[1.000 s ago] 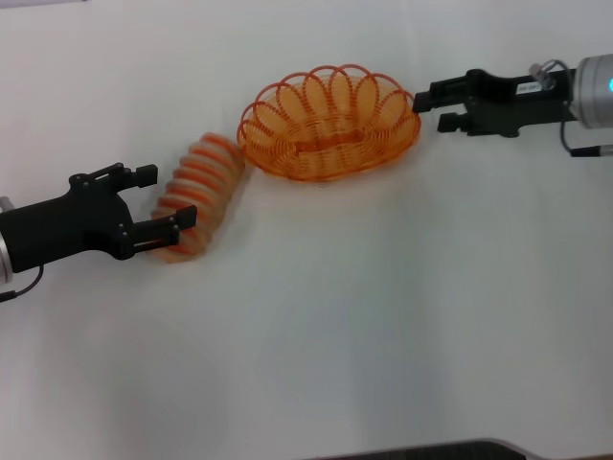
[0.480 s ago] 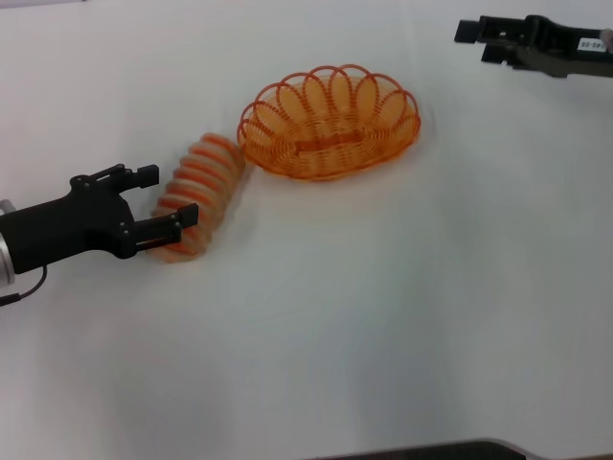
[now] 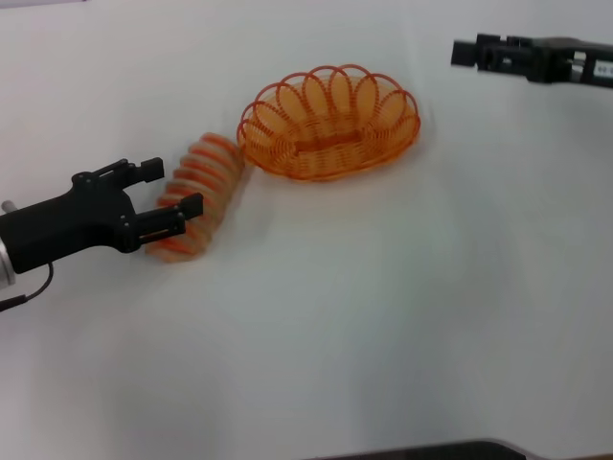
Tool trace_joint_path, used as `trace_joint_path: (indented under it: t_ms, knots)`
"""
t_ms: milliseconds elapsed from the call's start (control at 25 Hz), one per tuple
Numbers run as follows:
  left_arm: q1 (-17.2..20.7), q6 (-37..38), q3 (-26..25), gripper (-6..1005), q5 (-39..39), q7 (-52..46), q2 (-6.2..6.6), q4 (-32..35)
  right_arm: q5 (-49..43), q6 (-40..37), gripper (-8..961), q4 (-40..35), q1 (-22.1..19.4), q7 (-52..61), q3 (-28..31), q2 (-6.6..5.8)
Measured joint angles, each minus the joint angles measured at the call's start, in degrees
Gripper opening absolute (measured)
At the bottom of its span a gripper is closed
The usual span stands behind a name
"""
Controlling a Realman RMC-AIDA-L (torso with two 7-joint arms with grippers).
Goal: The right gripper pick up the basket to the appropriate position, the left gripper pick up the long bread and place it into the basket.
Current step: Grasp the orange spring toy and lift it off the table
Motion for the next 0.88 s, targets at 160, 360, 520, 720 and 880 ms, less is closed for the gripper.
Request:
trace_joint_path:
  t_ms: [160,360,520,720,880]
  knots:
    - [0.0,1.0,-1.0,840,0.0,-0.4,0.00,-0.7,-0.9,-3.0,772,-0.1,-1.8,-6.2,-0.5,-0.82]
    - [0.1,1.1,-1.0,841,0.3,-0.8,0.00,-1.1,-7.8,-3.9,772,-0.1,-3.0,-10.2,-0.5,-1.12]
    - [0.0,1.2,-1.1,841,0.0,-1.4,0.37,-2.2,-13.0,-5.6,771,-0.1,-3.4,-15.7,-0.4,-0.63]
    - [-0.2,0.9,-1.1,840,0.0,-2.7,0.41,-2.3,-15.0,-5.8,770,-0.1,-4.3,-21.8,-0.4,-0.11]
    - [-0.3,-0.5,-1.6,840,0.0,-4.6,0.31,-2.1,-15.7,-5.6,769,-0.1,-4.5,-23.7,-0.2,0.02]
